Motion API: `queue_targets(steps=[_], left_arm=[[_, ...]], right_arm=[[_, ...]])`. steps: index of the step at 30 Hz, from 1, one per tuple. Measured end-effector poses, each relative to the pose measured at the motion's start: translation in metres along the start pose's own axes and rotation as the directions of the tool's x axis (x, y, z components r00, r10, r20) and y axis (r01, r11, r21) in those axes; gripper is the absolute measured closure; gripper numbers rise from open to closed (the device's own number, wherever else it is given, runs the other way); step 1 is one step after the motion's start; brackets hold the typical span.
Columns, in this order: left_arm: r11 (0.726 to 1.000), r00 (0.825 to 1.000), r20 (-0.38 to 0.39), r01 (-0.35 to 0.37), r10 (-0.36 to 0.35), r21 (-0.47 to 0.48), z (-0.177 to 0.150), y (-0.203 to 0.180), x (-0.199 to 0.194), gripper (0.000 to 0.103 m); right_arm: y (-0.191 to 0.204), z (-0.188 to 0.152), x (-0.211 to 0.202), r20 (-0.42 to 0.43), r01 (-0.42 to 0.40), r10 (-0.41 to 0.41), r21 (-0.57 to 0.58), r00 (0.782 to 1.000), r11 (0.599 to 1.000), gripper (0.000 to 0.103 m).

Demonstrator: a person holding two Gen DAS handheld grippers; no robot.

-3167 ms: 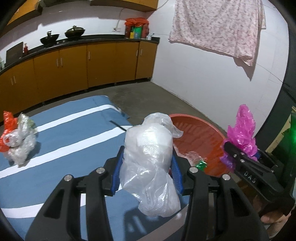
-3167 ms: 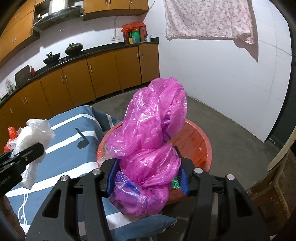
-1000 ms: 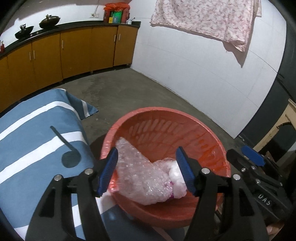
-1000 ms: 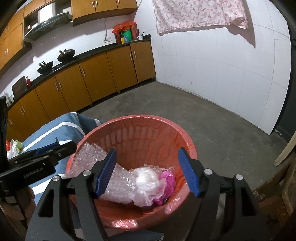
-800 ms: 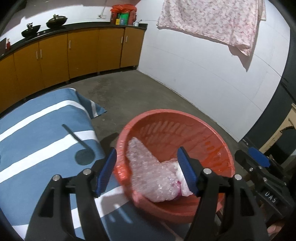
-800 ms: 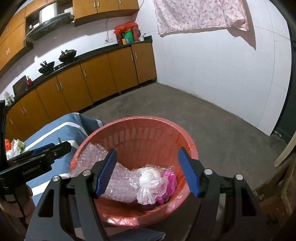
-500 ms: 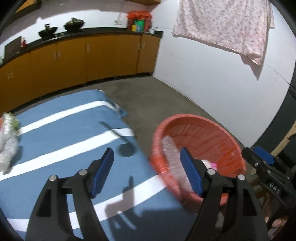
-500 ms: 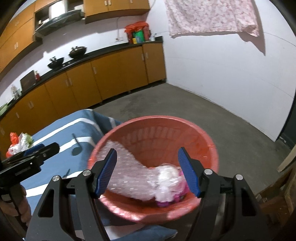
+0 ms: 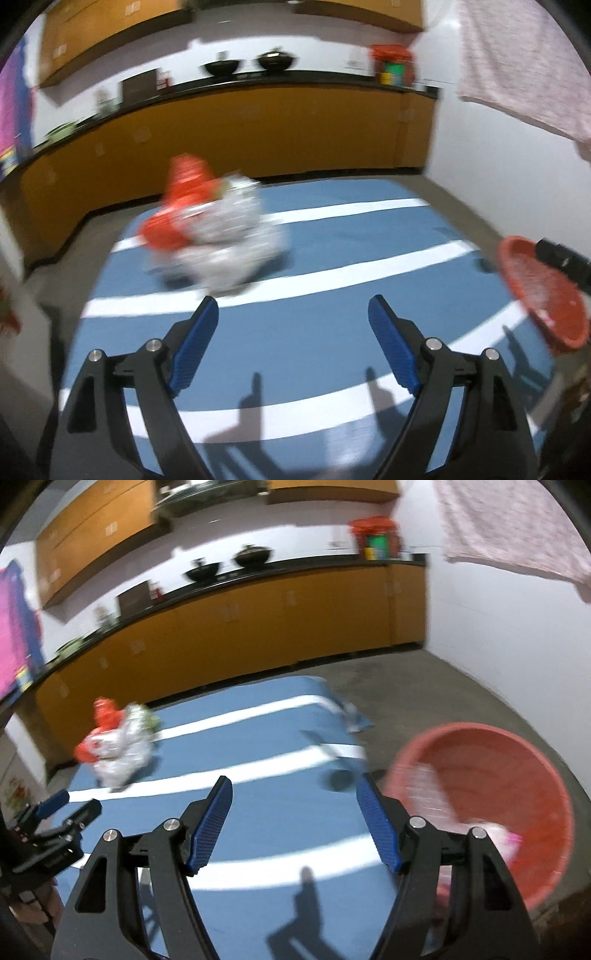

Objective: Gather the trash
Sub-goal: 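Move both tools back from the basket to the remaining trash pile, then close the right tool on a small clear bag and lift it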

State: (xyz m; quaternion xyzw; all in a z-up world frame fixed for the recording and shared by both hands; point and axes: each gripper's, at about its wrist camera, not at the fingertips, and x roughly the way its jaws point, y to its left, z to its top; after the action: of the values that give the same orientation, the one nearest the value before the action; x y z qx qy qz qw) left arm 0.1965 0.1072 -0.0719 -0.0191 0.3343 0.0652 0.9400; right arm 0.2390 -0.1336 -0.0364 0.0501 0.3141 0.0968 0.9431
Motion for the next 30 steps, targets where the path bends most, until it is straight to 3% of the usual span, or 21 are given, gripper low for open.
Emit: queue_targets(steps=[6, 12, 18, 24, 27, 30], left_arm=[[0.986, 0.993, -0.018, -0.12, 0.119, -0.118, -0.01, 0.081, 0.003, 0.021], [0.973, 0.982, -0.001, -0.187, 0.189, -0.134, -0.014, 0.123, 0.0, 0.02], [0.964, 0.982, 0.003, -0.185, 0.189, -0.193, -0.013, 0.154, 0.001, 0.02], [0.956, 0.984, 0.007, -0.169, 0.176, -0.241, -0.013, 0.169, 0.002, 0.02], [0.957, 0.986, 0.002, -0.159, 0.165, -0.242, -0.012, 0.169, 0.005, 0.02], [0.959, 0.988, 0.005, -0.151, 0.157, -0.241, -0.011, 0.167, 0.006, 0.02]], right_arm=[[0.099, 0.013, 0.043, -0.031, -0.113, 0.111, -0.097, 0.993, 0.989, 0.036], [0.171, 0.029, 0.09, -0.086, -0.177, 0.168, -0.104, 0.982, 0.979, 0.043], [0.214, 0.039, 0.129, -0.135, -0.177, 0.164, -0.085, 0.977, 0.981, 0.045], [0.223, 0.036, 0.15, -0.209, -0.17, 0.151, -0.077, 0.966, 0.982, 0.045], [0.219, 0.03, 0.154, -0.259, -0.177, 0.148, -0.091, 0.954, 0.98, 0.06], [0.212, 0.022, 0.152, -0.291, -0.187, 0.149, -0.107, 0.945, 0.977, 0.086]])
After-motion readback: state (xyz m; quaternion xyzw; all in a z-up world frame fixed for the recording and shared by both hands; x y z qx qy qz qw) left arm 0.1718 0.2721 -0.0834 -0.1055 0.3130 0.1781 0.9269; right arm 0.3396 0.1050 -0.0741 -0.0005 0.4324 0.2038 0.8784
